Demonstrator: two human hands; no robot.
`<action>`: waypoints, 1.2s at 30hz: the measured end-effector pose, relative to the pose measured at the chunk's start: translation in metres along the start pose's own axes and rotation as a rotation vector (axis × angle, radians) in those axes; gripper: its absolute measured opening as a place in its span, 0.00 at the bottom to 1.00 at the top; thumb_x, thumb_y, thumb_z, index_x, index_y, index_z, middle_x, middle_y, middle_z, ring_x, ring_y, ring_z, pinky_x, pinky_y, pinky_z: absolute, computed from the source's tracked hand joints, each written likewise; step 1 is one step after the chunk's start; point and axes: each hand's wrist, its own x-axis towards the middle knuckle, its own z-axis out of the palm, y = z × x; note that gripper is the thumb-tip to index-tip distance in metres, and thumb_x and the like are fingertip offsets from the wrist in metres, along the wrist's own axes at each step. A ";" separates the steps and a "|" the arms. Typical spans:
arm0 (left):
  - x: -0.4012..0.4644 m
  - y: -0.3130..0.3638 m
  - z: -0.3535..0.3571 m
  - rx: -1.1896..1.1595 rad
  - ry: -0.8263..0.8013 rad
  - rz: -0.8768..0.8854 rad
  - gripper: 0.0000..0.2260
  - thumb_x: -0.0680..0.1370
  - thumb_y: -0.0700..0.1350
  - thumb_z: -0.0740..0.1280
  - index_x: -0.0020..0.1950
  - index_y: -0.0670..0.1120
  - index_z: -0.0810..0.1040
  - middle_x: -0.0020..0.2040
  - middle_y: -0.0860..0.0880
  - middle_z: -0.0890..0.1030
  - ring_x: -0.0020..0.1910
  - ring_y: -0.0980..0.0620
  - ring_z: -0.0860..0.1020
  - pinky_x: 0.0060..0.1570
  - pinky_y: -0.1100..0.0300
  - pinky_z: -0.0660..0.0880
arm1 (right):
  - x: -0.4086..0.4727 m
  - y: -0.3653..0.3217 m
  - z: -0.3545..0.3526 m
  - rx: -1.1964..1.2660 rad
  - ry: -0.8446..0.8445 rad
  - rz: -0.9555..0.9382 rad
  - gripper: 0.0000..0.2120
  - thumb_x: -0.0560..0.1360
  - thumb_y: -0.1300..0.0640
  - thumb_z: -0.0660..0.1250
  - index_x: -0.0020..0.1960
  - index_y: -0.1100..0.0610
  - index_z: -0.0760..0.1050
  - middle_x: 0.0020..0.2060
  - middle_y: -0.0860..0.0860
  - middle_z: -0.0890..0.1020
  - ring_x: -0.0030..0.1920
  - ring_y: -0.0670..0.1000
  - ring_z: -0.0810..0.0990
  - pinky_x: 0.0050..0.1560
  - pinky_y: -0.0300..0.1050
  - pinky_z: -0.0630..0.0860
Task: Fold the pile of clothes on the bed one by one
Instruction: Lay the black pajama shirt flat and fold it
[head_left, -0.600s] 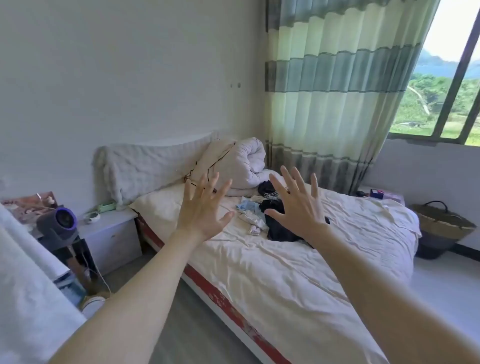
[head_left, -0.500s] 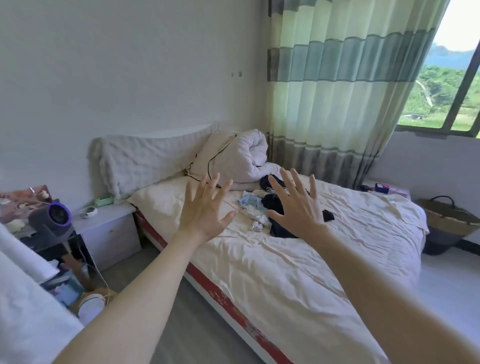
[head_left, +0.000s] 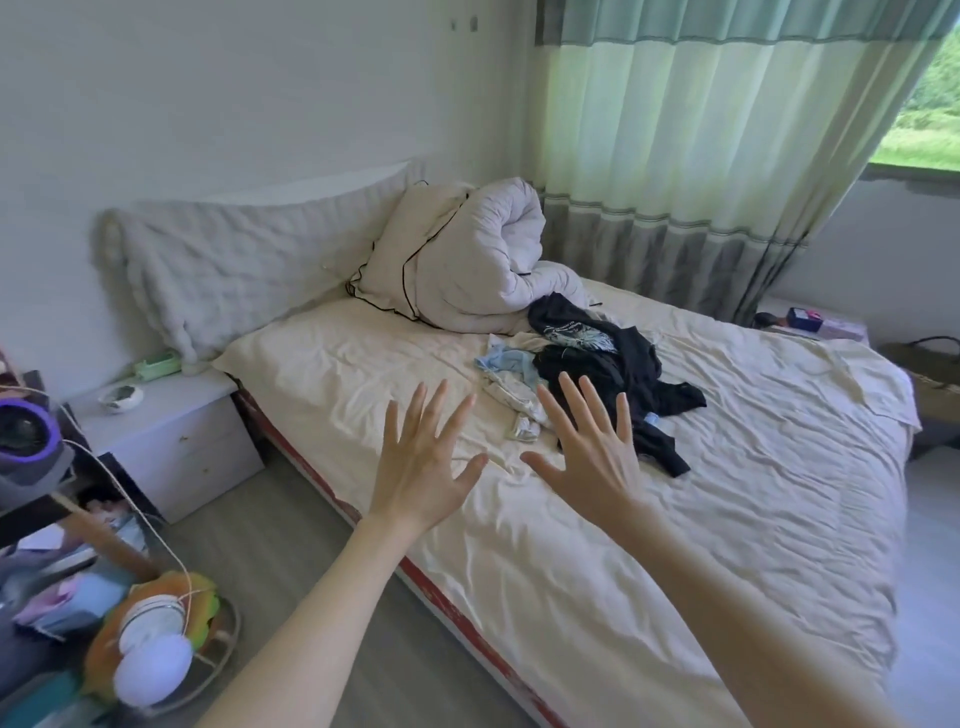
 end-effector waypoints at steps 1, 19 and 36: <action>0.007 -0.004 0.014 0.001 -0.025 -0.010 0.31 0.78 0.62 0.55 0.77 0.54 0.51 0.78 0.47 0.50 0.77 0.47 0.45 0.73 0.46 0.39 | 0.009 0.005 0.013 0.006 -0.020 0.009 0.36 0.75 0.35 0.58 0.77 0.47 0.48 0.77 0.50 0.50 0.77 0.54 0.46 0.72 0.59 0.35; 0.174 -0.103 0.179 -0.149 -0.288 -0.144 0.29 0.79 0.57 0.60 0.77 0.54 0.54 0.78 0.49 0.49 0.77 0.47 0.45 0.73 0.46 0.42 | 0.192 0.073 0.192 0.045 -0.331 0.054 0.34 0.77 0.37 0.54 0.77 0.47 0.48 0.77 0.50 0.50 0.77 0.52 0.46 0.73 0.58 0.37; 0.268 -0.179 0.425 -0.166 -0.756 0.009 0.27 0.81 0.54 0.54 0.77 0.56 0.46 0.78 0.50 0.41 0.76 0.48 0.40 0.73 0.48 0.39 | 0.280 0.164 0.397 0.004 -0.540 0.370 0.28 0.78 0.47 0.61 0.75 0.54 0.61 0.73 0.53 0.64 0.74 0.55 0.59 0.73 0.56 0.51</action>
